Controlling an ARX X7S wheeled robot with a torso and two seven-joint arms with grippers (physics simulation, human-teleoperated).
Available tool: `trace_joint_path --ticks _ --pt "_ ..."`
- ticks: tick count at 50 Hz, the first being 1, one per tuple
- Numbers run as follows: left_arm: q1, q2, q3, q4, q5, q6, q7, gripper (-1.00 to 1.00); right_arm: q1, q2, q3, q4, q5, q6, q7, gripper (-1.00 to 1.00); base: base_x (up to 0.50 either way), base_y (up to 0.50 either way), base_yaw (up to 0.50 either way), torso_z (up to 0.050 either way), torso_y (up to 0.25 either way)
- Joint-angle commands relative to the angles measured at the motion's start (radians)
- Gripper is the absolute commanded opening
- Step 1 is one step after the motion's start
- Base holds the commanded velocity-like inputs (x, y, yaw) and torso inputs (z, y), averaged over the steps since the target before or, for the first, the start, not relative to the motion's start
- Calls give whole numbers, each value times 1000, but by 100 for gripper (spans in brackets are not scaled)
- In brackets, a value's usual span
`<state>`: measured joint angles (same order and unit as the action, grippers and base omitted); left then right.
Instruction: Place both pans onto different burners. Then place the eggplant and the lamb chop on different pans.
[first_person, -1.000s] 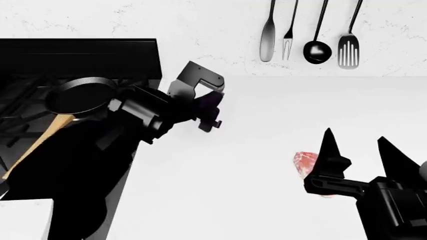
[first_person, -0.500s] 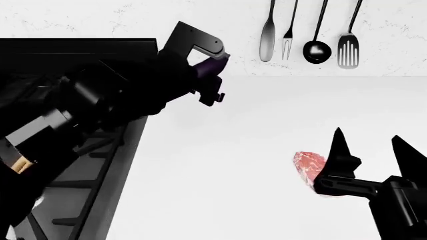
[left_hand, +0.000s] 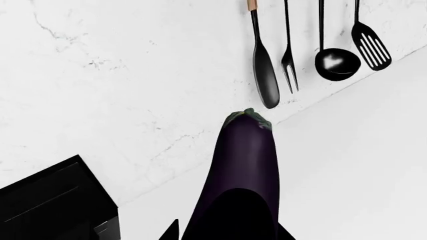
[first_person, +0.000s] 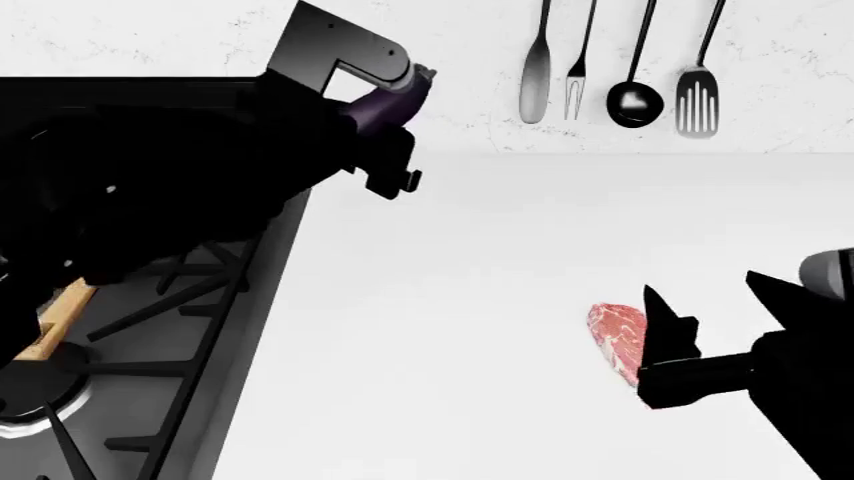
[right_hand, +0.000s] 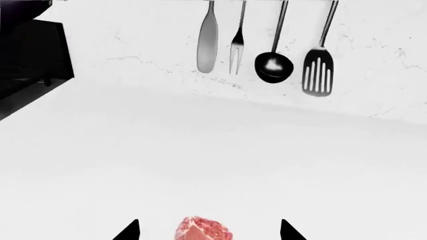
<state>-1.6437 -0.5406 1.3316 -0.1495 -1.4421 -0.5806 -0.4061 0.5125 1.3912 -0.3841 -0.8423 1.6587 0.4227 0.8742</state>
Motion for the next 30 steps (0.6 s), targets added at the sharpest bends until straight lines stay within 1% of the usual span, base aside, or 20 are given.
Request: trace_joint_path --ticks 1,4,10,21,27,30 --pt "-12 -46 -22 68 -24 -4 -41 -100 18 94 -16 80 100 86 -186 100 0 0 0 0 0" --pt "-11 -52 -24 75 -27 -4 -43 -100 -26 100 -40 111 72 59 -218 100 0 0 0 0 0" --pt "-12 -57 -27 72 -29 -7 -43 -100 -14 52 -54 154 74 117 -225 100 0 0 0 0 0" --pt "-10 -55 -28 54 -26 -6 -33 -100 -44 27 -77 205 66 116 -224 100 0 0 0 0 0" --pt "-5 -52 -28 45 -21 -2 -29 -100 4 -56 -100 238 49 190 -214 100 0 0 0 0 0" --pt "-1 -51 -28 39 -19 1 -26 -100 16 -81 -108 245 41 207 -214 100 0 0 0 0 0"
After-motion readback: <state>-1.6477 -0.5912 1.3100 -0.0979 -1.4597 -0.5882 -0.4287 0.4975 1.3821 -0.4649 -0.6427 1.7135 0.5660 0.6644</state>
